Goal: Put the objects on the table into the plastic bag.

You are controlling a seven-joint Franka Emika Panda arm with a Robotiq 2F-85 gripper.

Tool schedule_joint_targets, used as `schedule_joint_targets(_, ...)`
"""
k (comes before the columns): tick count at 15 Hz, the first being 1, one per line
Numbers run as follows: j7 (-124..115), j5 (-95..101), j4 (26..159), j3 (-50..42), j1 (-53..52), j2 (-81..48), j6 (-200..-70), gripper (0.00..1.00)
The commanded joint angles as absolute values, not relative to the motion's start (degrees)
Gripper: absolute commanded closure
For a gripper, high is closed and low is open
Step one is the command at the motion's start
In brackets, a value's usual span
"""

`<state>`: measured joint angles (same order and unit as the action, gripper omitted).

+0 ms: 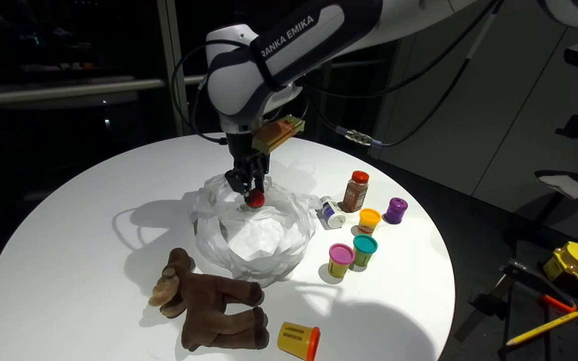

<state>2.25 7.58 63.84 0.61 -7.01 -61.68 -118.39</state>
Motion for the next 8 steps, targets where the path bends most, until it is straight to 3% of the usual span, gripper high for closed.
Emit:
schedule_joint_targets(1, 5.3, 7.7, 58.3, 1.5, -7.3, -66.5, -117.5, 0.80)
schedule_joint_targets(2, 5.2, 8.0, 58.2, 1.2, -7.7, -66.9, -117.6, 0.30)
schedule_joint_targets(3, 4.1, 8.4, 59.6, 0.6, -8.2, -66.2, -118.6, 0.29)
schedule_joint_targets(6, -0.2, 9.2, 66.7, -0.7, -9.1, -61.4, -121.8, 0.07)
schedule_joint_targets(8, -4.1, 8.7, 73.0, -1.3, -9.5, -57.0, -125.9, 0.00)
